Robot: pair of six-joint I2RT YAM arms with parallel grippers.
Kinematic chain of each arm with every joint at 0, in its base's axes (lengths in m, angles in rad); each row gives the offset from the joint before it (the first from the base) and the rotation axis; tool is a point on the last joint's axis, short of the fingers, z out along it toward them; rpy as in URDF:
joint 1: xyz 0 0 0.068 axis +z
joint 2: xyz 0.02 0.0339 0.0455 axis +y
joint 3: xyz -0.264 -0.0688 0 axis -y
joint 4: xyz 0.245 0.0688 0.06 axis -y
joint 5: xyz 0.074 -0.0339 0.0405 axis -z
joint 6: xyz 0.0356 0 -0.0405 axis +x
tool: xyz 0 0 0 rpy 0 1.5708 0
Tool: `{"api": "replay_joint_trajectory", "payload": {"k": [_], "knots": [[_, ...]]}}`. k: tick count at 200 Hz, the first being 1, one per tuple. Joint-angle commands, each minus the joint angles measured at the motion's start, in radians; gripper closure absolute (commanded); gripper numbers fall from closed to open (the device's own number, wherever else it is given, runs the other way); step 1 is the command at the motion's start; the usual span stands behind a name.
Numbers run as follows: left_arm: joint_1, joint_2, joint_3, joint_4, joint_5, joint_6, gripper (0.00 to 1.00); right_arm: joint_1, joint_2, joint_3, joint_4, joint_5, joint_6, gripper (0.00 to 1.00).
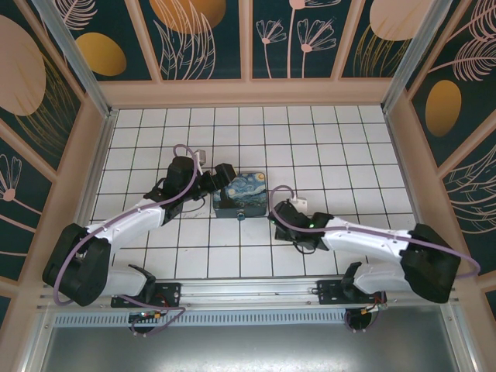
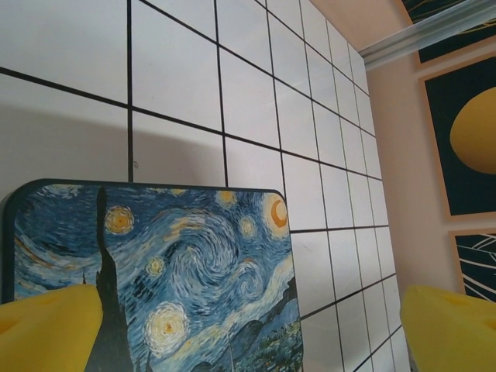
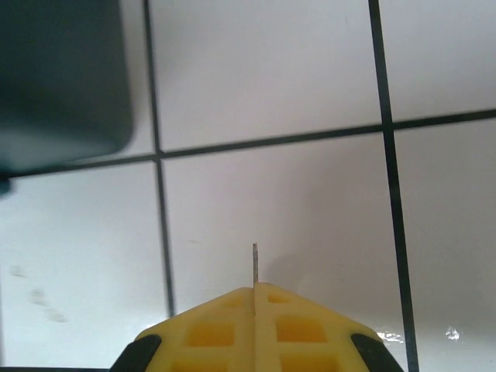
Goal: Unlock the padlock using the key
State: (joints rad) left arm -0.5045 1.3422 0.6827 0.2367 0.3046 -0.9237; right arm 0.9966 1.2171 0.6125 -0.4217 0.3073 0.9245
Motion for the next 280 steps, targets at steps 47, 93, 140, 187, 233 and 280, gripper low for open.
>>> {"api": "replay_joint_trajectory", "payload": {"k": [47, 93, 140, 187, 233, 280], "knots": [[-0.007, 0.002, 0.010, 0.078, 0.042, -0.061, 0.02, -0.067, -0.148, -0.023, 0.021, -0.073, 0.005, 1.00], [-0.017, -0.007, -0.023, 0.164, 0.080, -0.157, 0.01, -0.093, -0.159, 0.042, 0.080, -0.117, -0.004, 1.00], [-0.046, -0.024, -0.038, 0.287, 0.096, -0.341, 0.02, -0.137, -0.121, 0.163, 0.179, -0.138, -0.007, 1.00], [-0.070, 0.005, -0.061, 0.484, 0.080, -0.574, 0.06, -0.170, -0.029, 0.293, 0.301, -0.148, 0.009, 1.00], [-0.076, 0.033, -0.077, 0.647, 0.044, -0.728, 0.08, -0.176, 0.063, 0.359, 0.429, -0.172, 0.047, 1.00], [-0.078, 0.060, -0.116, 0.788, 0.005, -0.856, 0.11, -0.174, 0.119, 0.367, 0.538, -0.189, 0.094, 1.00]]}}
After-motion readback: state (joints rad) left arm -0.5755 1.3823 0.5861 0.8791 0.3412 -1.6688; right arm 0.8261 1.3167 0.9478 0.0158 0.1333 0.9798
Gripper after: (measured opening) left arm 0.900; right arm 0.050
